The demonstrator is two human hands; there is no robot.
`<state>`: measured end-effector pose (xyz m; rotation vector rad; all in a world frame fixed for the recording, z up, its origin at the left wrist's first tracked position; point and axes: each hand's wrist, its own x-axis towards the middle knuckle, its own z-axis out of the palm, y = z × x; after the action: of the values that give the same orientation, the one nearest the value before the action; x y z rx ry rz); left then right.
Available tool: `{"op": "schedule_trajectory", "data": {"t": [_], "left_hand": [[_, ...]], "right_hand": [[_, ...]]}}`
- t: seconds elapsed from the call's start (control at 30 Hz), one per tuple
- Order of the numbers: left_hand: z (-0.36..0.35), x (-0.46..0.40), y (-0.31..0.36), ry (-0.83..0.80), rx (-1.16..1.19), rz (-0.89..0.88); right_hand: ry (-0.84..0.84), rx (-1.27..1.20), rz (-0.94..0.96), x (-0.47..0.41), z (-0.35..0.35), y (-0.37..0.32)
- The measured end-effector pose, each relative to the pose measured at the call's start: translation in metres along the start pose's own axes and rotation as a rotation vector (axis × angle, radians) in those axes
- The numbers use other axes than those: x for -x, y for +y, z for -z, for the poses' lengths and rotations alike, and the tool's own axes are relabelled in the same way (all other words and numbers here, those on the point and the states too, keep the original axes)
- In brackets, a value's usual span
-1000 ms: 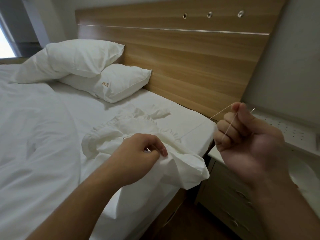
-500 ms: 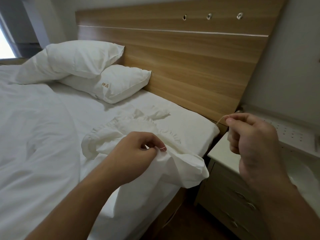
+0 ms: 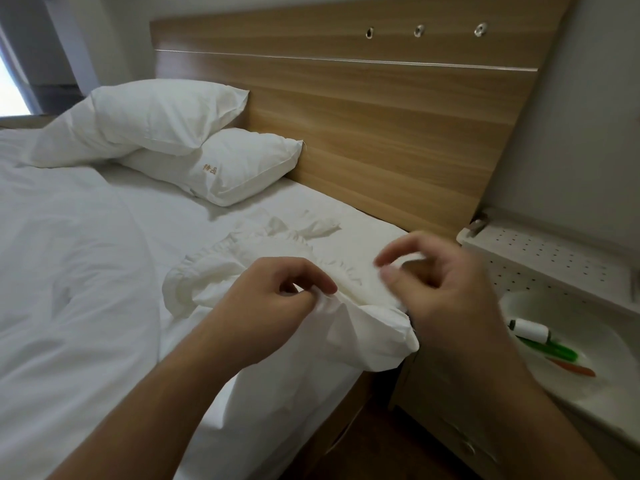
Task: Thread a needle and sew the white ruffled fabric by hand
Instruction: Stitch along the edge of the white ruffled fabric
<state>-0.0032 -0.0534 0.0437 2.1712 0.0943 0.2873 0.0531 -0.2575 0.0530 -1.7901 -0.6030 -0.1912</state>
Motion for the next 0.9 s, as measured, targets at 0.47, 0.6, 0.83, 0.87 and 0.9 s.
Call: {"op": "schedule_trajectory", "data": {"t": [0.47,0.6,0.83,0.87,0.9], "left_hand": [[0.001,-0.002,-0.004,0.082,0.109,0.046],[0.000,-0.003,-0.007,0.083,0.071,0.049],[-0.002,-0.003,-0.006,0.047,-0.017,0.012],[-0.002,-0.003,-0.005,0.044,-0.011,0.010],[-0.002,-0.002,-0.005,0.042,-0.001,0.007]], "right_hand": [[-0.186,0.487,-0.034,0.002,-0.017,0.018],[-0.192,0.190,-0.055,-0.001,-0.007,0.014],[-0.233,-0.384,-0.194,-0.005,-0.002,0.009],[-0.233,-0.441,-0.205,-0.005,-0.001,0.010],[-0.231,-0.498,-0.215,-0.006,0.000,0.011]]}}
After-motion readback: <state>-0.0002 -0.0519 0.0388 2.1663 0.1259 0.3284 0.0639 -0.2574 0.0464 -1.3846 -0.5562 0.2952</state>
